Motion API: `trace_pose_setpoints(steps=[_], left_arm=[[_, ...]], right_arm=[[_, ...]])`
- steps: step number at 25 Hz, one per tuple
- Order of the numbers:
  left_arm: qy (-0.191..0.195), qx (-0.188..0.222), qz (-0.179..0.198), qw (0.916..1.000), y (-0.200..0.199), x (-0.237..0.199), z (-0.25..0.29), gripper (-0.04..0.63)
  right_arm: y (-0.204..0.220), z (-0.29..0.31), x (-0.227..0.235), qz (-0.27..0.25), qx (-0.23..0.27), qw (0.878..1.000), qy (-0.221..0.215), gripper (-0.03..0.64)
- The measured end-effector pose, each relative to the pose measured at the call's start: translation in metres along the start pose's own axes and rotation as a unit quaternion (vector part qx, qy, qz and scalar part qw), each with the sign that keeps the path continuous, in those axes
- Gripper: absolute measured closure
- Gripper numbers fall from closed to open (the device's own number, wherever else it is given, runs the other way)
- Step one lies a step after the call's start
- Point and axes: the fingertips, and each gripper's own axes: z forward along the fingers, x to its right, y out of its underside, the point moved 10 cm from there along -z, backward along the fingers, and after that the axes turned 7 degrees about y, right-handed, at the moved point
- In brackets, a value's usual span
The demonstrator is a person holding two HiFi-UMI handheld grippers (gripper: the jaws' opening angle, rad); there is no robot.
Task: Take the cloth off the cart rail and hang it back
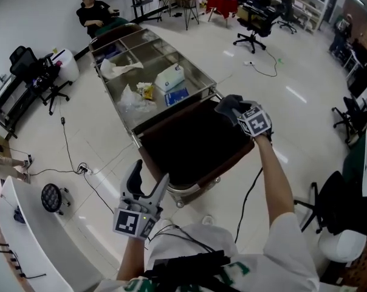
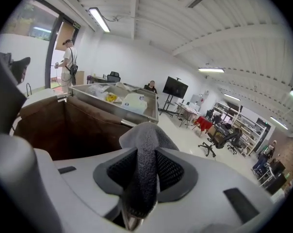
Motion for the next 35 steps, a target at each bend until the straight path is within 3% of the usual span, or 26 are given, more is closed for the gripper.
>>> trace_pose_setpoints(steps=[3,7,16,20,24,35], left_arm=[[0.012,0.002,0.0,0.9999,-0.001,-0.001,0.006,0.275],[0.028,0.003,0.003,0.9996,-0.003,-0.001,0.014,0.275],[0.043,0.01,0.002,0.999,-0.004,-0.004,0.022,0.275],[0.044,0.013,0.0,0.9989,-0.004,-0.003,0.02,0.275],[0.019,0.02,0.004,0.9996,-0.004,-0.006,0.014,0.275],[0.024,0.034,-0.012,0.9991,-0.002,-0.015,0.003,0.275]], right_arm=[[-0.013,-0.04,-0.003,0.024,0.071,0.997,-0.001,0.483],[-0.035,-0.108,-0.021,0.063,0.177,0.982,0.003,0.483],[-0.037,-0.216,-0.101,0.146,0.349,0.926,0.007,0.483],[-0.023,-0.231,-0.141,0.187,0.374,0.908,-0.002,0.482],[-0.011,-0.239,-0.171,0.22,0.388,0.895,-0.016,0.48],[-0.02,-0.246,-0.181,0.205,0.389,0.898,-0.031,0.48]])
